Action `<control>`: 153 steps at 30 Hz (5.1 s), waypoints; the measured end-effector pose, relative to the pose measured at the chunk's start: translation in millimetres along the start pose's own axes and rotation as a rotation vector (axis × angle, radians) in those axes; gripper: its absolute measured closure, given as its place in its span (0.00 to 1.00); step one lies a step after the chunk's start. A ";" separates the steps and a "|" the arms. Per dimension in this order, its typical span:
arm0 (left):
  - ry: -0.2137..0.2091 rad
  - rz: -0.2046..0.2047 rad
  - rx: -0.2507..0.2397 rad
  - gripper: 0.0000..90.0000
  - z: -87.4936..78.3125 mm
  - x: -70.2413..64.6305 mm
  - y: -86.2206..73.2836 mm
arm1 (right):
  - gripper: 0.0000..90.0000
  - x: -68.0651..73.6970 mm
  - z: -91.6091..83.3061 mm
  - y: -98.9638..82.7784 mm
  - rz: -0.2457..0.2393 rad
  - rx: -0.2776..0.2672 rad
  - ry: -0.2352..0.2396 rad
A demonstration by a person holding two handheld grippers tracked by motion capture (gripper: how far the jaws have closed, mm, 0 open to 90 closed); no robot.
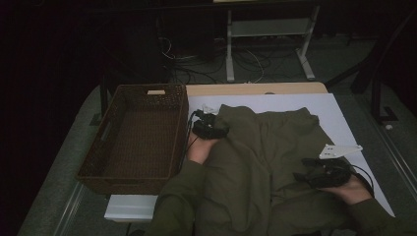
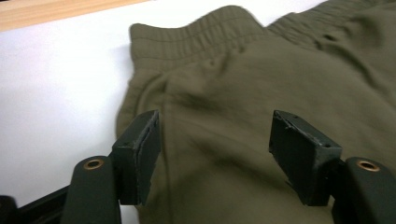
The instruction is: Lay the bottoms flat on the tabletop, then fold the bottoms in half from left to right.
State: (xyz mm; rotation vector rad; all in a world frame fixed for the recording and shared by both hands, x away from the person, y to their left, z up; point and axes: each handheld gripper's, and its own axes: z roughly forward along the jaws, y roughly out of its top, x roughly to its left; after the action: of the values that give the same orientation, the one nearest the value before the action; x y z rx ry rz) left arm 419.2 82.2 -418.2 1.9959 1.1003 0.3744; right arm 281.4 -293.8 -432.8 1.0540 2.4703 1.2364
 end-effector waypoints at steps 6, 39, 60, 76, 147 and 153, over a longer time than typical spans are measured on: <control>-0.042 0.023 0.010 0.29 -12.8 -10.6 -10.4 | 0.33 0.4 -0.9 -0.1 -0.003 -0.009 0.003; -0.042 0.119 0.030 0.24 -38.5 -29.8 -67.9 | 0.32 2.2 -2.3 -1.4 -0.001 -0.013 0.007; 0.042 0.103 0.075 0.12 -21.5 -22.7 -73.7 | 0.32 1.1 1.7 -1.5 -0.009 0.009 0.022; 0.053 0.072 0.071 0.45 -26.6 -20.5 -70.7 | 0.32 1.3 2.1 -1.9 -0.011 0.013 0.028; -0.235 0.081 -0.086 0.96 -39.7 -33.5 -36.4 | 0.31 1.2 5.5 -0.2 -0.020 0.025 0.041; -0.257 0.096 -0.091 0.96 -39.7 -38.8 -29.1 | 0.31 1.2 5.5 -0.2 -0.019 0.025 0.041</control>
State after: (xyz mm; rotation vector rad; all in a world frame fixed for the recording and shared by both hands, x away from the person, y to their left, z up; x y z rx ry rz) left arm 357.0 79.7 -411.0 1.9567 0.8158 0.2058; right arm 282.9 -289.6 -436.3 1.0183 2.5266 1.2360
